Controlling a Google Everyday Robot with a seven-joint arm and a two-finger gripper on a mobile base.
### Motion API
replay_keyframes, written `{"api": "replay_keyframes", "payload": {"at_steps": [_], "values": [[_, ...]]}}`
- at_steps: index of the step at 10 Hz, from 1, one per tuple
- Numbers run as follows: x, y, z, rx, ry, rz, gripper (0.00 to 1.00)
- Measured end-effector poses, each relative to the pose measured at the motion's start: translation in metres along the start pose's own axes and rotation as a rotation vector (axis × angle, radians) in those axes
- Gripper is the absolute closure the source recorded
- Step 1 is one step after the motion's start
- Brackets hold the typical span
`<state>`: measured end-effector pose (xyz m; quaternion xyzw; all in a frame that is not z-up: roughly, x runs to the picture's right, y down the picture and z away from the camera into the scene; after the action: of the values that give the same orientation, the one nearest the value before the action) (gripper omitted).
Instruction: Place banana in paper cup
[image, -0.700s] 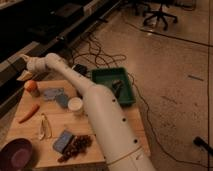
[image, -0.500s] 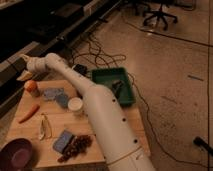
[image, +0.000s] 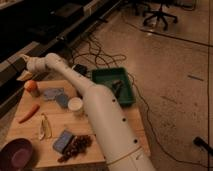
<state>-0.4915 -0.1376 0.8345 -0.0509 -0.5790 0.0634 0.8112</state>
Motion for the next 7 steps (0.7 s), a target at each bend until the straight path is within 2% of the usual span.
{"api": "replay_keyframes", "payload": {"at_steps": [7], "values": [[0.0014,0.0009,0.0004,-0.001,0.001,0.001,0.2]]}}
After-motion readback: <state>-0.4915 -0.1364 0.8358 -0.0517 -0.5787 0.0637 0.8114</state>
